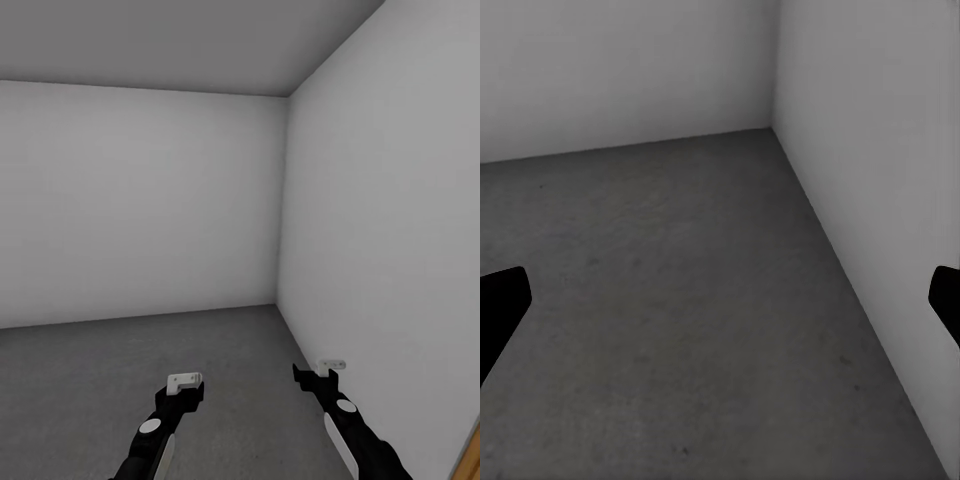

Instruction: Move the two storage containers from the living room to the garage. In the garage, place one container on the floor and stack the other container on top of it (either order is fine).

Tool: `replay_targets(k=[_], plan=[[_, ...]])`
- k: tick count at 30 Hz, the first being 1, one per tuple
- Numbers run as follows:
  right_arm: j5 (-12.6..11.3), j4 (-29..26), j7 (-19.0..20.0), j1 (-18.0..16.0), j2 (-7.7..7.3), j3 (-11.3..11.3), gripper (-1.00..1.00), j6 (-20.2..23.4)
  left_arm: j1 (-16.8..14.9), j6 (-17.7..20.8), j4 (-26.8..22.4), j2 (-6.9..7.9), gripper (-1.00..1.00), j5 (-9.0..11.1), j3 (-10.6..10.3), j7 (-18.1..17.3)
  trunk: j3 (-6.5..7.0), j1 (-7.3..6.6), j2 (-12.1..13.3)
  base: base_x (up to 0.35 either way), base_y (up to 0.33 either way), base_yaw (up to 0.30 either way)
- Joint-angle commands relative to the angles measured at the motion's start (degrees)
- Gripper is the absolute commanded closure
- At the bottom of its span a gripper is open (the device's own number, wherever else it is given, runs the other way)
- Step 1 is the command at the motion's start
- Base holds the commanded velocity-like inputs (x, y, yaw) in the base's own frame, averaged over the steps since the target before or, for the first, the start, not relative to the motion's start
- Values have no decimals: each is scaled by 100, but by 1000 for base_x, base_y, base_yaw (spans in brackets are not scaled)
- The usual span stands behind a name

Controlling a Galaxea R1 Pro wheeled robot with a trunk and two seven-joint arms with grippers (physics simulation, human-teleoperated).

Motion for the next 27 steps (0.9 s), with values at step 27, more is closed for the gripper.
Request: replay_targets(k=[27], plan=[[-59, 26, -41, -1, -9, 28, -100, 45, -1, 36, 0, 0, -100, -18, -8, 13, 107, 2, -5, 0, 0, -159]])
